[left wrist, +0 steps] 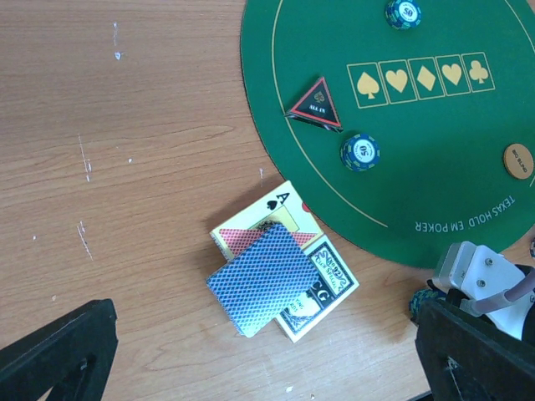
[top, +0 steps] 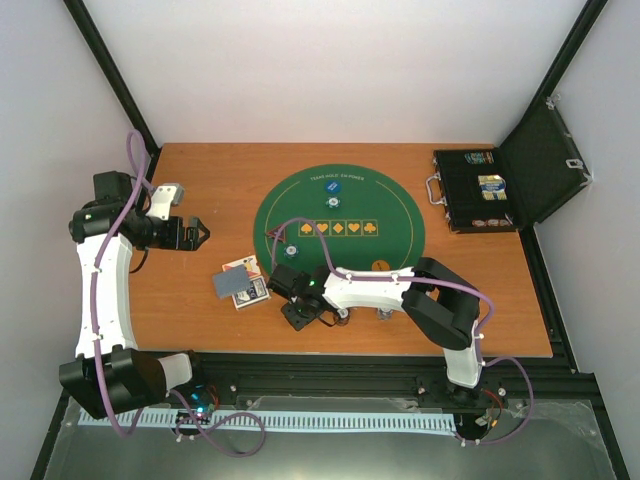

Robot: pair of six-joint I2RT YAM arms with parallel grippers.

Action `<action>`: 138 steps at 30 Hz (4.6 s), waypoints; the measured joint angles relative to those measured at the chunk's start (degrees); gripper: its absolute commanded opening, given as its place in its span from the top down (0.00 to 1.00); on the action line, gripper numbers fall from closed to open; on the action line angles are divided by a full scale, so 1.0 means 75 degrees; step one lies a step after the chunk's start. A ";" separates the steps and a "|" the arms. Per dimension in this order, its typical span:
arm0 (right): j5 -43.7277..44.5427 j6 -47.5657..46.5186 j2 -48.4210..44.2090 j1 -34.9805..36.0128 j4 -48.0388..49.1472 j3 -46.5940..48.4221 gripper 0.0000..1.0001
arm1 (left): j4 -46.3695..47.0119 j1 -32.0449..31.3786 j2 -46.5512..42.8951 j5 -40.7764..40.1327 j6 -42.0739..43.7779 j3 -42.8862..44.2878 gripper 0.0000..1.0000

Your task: Distribute texas hold em gaming equipment

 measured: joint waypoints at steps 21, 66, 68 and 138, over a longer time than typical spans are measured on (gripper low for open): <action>0.0093 -0.0041 -0.0099 -0.0003 -0.0428 0.0166 0.82 | -0.0003 0.0000 0.0000 0.0029 -0.0003 0.0000 0.00; 0.0020 -0.1014 -0.0446 -0.3896 0.0201 -0.0796 0.50 | -0.0061 0.0000 0.0032 0.0058 0.0003 0.0303 0.00; -0.0006 -0.1032 -0.0455 -0.3905 0.0210 -0.0796 0.47 | -0.0061 0.0000 0.0035 0.0058 0.0003 0.0300 0.00; 0.0070 0.0184 -0.2294 -0.0833 -0.0857 -0.2037 0.70 | -0.0085 0.0000 0.0041 0.0192 0.0003 0.0399 0.00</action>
